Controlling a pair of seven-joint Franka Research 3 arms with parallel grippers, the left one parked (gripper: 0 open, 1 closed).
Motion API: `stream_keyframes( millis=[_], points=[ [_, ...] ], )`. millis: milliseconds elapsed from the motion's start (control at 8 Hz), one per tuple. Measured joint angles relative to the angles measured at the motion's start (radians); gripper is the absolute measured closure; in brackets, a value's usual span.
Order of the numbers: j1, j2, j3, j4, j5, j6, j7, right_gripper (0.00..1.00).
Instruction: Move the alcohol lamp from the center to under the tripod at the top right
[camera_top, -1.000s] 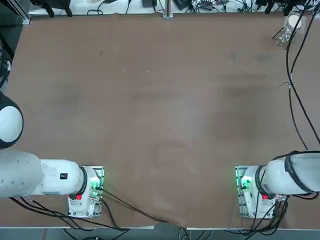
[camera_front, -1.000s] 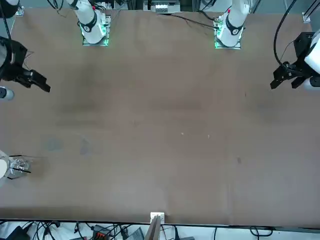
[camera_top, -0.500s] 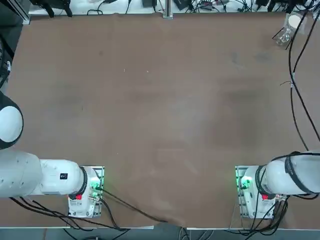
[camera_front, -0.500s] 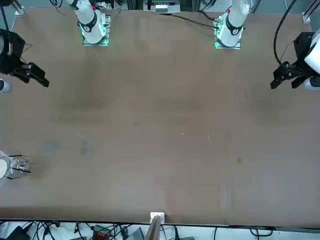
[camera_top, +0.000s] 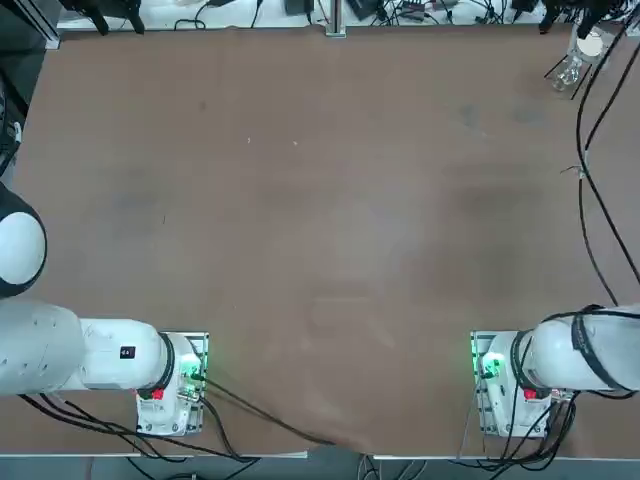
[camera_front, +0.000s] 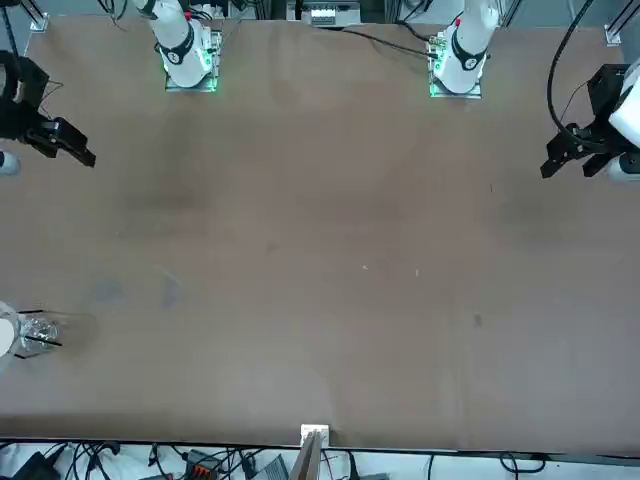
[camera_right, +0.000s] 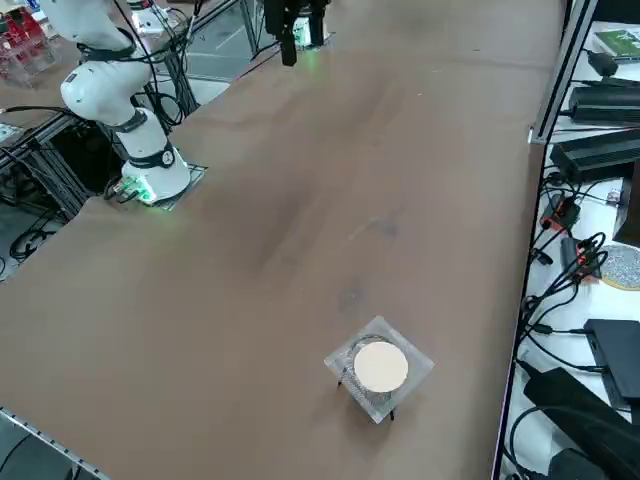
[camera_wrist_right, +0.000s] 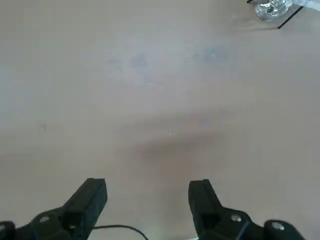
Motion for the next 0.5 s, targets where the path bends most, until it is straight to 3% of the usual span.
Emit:
stream_keyframes(
  millis=[500],
  points=[
    [-0.007,-0.033,-0.016,-0.023,-0.002,0.008,-0.042,0.0]
  ],
)
